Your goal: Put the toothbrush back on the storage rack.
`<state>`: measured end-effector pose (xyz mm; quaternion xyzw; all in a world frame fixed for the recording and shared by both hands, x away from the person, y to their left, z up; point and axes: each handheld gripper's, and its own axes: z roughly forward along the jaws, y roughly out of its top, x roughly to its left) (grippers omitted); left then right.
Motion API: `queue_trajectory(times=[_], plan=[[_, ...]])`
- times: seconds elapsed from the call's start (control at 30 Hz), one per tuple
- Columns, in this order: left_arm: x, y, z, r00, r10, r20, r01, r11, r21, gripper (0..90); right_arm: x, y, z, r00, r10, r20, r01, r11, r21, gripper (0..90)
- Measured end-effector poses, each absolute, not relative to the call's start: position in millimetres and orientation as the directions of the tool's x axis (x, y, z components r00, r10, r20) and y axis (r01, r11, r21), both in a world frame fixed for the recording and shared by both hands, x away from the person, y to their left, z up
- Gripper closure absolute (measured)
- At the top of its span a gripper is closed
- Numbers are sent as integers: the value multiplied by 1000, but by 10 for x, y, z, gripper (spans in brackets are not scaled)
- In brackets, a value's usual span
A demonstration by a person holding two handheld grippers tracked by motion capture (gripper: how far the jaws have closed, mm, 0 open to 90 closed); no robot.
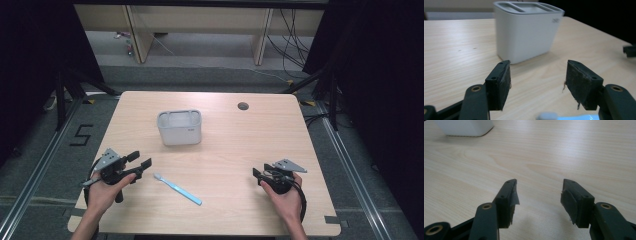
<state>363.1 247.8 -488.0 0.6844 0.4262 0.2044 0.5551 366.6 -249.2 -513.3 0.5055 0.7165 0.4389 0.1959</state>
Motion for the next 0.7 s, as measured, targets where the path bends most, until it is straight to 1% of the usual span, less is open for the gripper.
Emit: queue_trajectory(times=[0.03,0.07,0.1,0.13,0.17,0.2,0.23,0.3,0.33,0.4,0.43,0.5,0.53,0.57,0.6,0.63,0.67,0.7], plan=[[3614,2431,-4871,577,798,-172,349,-50,936,363,3675,-2495,-5126,-405,904,135,543,120,831,465],[3599,2385,-4856,596,789,-147,340,-83,937,363,3675,-2495,-5126,-405,904,135,543,120,831,465],[3590,2342,-4840,616,778,-124,335,-117,935,367,3659,-2472,-5094,-405,898,172,555,92,827,465],[3589,2300,-4824,636,765,-100,329,-151,932,367,3659,-2472,-5094,-405,898,172,555,92,827,465],[3592,2225,-4786,669,741,-57,316,-214,924,370,3677,-2458,-5088,-401,902,160,547,95,832,460],[3592,2225,-4786,669,741,-57,316,-214,924,373,3677,-2458,-5088,-401,902,160,547,95,832,460],[3601,2195,-4770,686,726,-39,306,-240,922,374,3679,-2482,-5062,-427,895,125,527,134,839,457],[3607,2145,-4736,701,713,-20,302,-271,914,374,3675,-2481,-5056,-433,893,122,521,137,842,455],[3610,2129,-4723,706,708,-10,296,-283,912,376,3665,-2462,-5054,-421,895,147,537,115,836,453],[3598,2104,-4711,708,706,-8,300,-291,909,378,3653,-2461,-5039,-416,896,155,556,115,823,453],[3594,2092,-4715,710,704,-7,295,-288,911,379,3682,-2480,-5051,-435,894,106,524,156,837,452],[3579,2084,-4713,718,696,8,290,-310,906,380,3689,-2475,-5050,-436,894,104,531,163,832,452],[3574,2083,-4711,724,690,15,287,-321,903,381,3672,-2472,-5030,-451,880,147,558,149,817,452],[3570,2081,-4707,730,684,23,284,-332,899,383,3665,-2455,-5026,-443,886,134,550,150,821,452],[3566,2078,-4703,733,679,34,281,-347,895,383,3670,-2432,-5027,-447,886,121,552,167,817,451],[3561,2073,-4698,739,672,42,281,-364,888,384,3654,-2413,-5010,-452,882,137,568,166,806,451],[3561,2072,-4692,747,662,59,275,-389,879,386,3671,-2402,-5002,-490,865,110,558,214,802,450],[3567,2066,-4688,757,650,71,268,-408,873,386,3671,-2402,-5002,-490,865,110,558,214,802,450]])
